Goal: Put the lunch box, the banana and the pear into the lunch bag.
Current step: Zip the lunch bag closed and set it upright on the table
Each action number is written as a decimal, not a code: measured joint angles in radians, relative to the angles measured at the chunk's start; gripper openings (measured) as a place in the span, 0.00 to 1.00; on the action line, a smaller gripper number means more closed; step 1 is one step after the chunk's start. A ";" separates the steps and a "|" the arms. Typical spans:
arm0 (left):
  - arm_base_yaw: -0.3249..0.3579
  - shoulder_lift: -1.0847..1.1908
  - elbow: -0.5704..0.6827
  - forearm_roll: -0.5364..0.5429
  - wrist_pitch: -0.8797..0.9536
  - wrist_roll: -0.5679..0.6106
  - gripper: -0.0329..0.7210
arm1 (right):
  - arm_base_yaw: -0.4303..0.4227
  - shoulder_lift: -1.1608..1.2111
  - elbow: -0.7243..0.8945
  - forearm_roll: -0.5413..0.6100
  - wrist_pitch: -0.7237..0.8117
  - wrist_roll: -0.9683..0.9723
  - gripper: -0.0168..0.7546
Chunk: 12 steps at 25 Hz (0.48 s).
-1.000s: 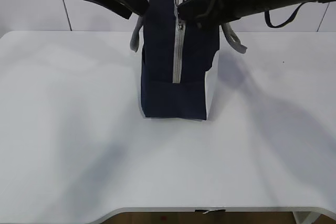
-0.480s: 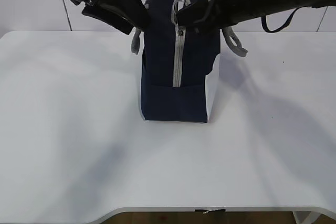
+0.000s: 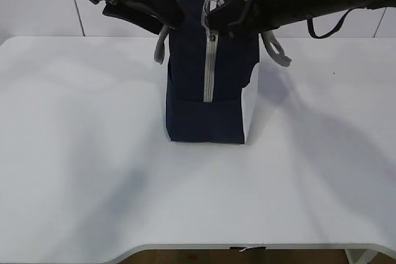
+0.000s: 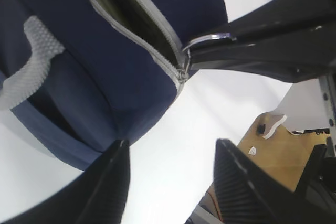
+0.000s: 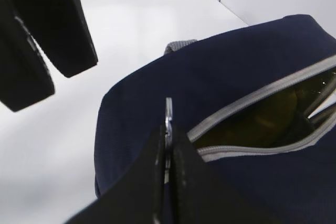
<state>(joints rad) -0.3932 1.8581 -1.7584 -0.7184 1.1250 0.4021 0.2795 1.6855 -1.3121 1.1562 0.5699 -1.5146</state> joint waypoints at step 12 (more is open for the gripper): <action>-0.002 -0.097 0.274 -0.092 -0.248 0.117 0.57 | 0.000 0.001 0.000 0.017 0.004 0.000 0.03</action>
<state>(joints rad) -0.3948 1.7611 -1.4848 -0.8107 0.8772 0.5194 0.2795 1.6862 -1.3121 1.1731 0.5739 -1.5146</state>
